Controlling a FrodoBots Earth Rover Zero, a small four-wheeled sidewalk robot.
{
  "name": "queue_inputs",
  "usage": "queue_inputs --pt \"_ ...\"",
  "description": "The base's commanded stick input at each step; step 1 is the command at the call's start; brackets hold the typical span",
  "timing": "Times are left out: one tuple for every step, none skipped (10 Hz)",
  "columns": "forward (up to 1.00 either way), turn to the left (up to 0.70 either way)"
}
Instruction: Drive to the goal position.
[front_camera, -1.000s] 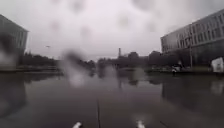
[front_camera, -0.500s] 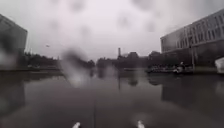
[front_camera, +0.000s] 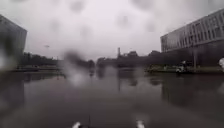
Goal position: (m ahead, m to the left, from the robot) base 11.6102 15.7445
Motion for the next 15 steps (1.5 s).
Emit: queue_inputs --pt "0.70 0.01" --pt "0.70 0.01" --pt "0.70 0.01" --pt "0.70 0.01" --pt "0.70 0.01" --pt "0.70 0.01" --pt "0.70 0.01" --pt "0.70 0.01" --pt "0.70 0.01" --pt "0.70 0.01" --pt "0.70 0.01" --pt "0.70 0.01" --pt "0.70 0.01" --pt "0.70 0.01" --pt "0.70 0.01"
